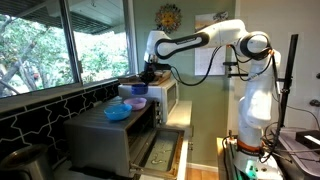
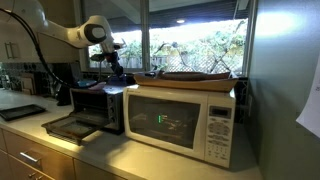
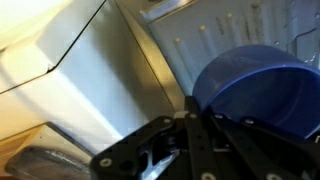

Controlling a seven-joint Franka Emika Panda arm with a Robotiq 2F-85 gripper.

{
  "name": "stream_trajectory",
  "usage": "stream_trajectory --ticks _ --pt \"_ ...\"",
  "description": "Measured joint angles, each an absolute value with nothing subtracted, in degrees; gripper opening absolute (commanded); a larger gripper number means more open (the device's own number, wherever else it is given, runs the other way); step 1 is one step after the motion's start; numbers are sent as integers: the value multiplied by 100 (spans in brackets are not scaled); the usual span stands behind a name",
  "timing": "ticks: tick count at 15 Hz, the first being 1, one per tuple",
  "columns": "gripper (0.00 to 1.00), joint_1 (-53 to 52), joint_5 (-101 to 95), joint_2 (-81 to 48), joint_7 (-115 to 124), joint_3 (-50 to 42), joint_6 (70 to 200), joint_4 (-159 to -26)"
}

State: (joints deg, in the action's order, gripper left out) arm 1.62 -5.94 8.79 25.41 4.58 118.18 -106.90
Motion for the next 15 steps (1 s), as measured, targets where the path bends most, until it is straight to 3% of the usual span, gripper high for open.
stream_trajectory --ticks 15 --pt "1 -185 -914 903 3491 989 11239 -10248"
